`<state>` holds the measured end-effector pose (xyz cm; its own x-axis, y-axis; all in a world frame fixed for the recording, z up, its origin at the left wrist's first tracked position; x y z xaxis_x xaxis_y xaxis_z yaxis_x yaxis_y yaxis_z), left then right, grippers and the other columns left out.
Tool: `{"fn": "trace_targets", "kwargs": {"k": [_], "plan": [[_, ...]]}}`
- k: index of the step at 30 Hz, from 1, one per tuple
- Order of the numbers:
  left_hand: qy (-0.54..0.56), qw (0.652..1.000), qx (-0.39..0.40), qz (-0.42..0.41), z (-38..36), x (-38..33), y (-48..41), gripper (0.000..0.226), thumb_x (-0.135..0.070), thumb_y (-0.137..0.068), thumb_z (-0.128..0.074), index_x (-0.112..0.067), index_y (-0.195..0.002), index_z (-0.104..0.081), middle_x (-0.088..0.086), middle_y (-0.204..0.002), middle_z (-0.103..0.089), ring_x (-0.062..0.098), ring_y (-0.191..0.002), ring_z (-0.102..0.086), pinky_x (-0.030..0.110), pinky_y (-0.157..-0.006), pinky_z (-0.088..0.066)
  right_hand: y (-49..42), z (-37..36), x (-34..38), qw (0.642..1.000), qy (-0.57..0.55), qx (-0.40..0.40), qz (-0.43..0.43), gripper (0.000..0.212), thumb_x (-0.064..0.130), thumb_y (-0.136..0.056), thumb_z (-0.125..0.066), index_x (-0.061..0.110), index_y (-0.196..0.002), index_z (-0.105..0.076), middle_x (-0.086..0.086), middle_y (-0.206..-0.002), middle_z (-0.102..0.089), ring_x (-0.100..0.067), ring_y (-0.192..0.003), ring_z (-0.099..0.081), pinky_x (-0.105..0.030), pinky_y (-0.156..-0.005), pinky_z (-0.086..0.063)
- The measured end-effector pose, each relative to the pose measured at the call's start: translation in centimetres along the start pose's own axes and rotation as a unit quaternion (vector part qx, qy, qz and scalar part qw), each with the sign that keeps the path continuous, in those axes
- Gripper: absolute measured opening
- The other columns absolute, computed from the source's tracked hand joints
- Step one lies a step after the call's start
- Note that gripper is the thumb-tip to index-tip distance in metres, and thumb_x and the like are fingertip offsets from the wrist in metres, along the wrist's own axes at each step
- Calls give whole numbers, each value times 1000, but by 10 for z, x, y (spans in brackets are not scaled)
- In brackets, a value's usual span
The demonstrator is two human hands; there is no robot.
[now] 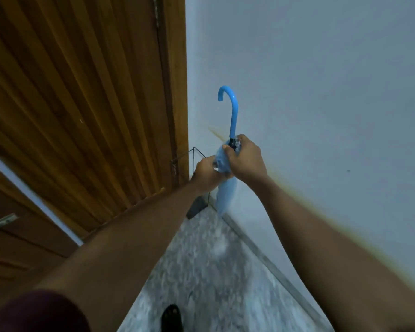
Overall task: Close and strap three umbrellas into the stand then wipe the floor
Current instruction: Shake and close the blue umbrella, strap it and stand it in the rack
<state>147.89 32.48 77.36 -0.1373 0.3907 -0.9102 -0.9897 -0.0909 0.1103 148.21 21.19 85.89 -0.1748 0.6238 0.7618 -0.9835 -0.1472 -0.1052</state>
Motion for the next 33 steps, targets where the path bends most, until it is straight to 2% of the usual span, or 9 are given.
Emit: {"fn": "trace_targets", "kwargs": {"k": [2,8,12,14,15,19,24,28,33], "plan": [[10,1000,-12,-12,33,-3,-18,14,-9,-83,-70,-4,-91,-61,-6,-78,-61,6,-71,-59,8,-59,-44,-24,-16,23,1000,5,-12,17,20,29,-97,-56,10,-104,-54,-3,-97,-59,-13,-76,-54,-16,-59,-37],[53,996,-49,-47,120,-19,-84,30,4,-85,-66,11,-113,-58,14,-101,-66,9,-78,-61,7,-62,-49,-101,-45,96,994,24,-52,91,28,33,-96,-57,9,-112,-56,-5,-102,-62,-15,-84,-55,-27,-73,-46],[60,995,-57,-47,152,-11,-120,34,-2,-82,-71,4,-114,-60,12,-104,-67,9,-85,-64,11,-69,-53,-141,-70,113,993,21,-49,108,30,35,-96,-56,11,-114,-55,-4,-103,-61,-14,-86,-57,-26,-74,-48],[31,997,-58,-33,160,0,-138,34,-19,-81,-73,-6,-111,-64,3,-102,-69,11,-90,-66,24,-82,-57,-158,-83,110,993,9,-38,109,24,35,-96,-56,13,-108,-54,-1,-97,-59,-10,-80,-56,-20,-69,-48],[8,997,-64,-30,163,6,-147,34,-28,-80,-72,-11,-109,-66,1,-101,-70,12,-91,-66,29,-84,-56,-167,-91,106,994,4,-29,107,20,34,-97,-56,15,-104,-53,0,-93,-58,-7,-75,-54,-17,-63,-44],[-31,998,-60,-8,171,37,-192,38,-28,-83,-72,-11,-116,-64,-4,-104,-65,7,-90,-59,8,-71,-46,-213,-128,83,995,-2,-3,98,16,29,-95,-58,15,-93,-50,0,-84,-55,-11,-70,-52,-15,-56,-34],[-51,995,-36,72,164,96,-267,47,-31,-79,-73,-11,-121,-60,5,-115,-67,21,-106,-64,37,-94,-53,-290,-187,28,998,17,37,49,22,26,-93,-58,9,-108,-54,-5,-94,-60,-19,-80,-57,-26,-64,-45],[-77,987,-15,137,145,154,-334,40,-26,-84,-71,-8,-119,-62,10,-116,-67,24,-108,-62,26,-89,-48,-348,-247,-40,996,-20,81,-28,24,17,-93,-56,11,-111,-41,0,-81,-55,-15,-63,-55,-28,-51,-42],[-78,976,2,203,107,242,-395,65,-30,-81,-75,-9,-136,-48,11,-135,-55,28,-124,-52,31,-100,-40,-390,-319,-134,984,-27,146,-93,16,9,-95,-50,12,-104,-38,-3,-78,-54,-19,-62,-54,-28,-51,-41]]}}
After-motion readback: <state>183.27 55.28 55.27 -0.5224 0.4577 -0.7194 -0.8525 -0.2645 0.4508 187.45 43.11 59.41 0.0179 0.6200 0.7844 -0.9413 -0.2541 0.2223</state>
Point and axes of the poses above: each hand's wrist, its own y-axis away from the middle knuckle, its own z-axis out of the back of the hand, x = y × z, the point moved 2 cm from there along -y, towards the middle knuckle
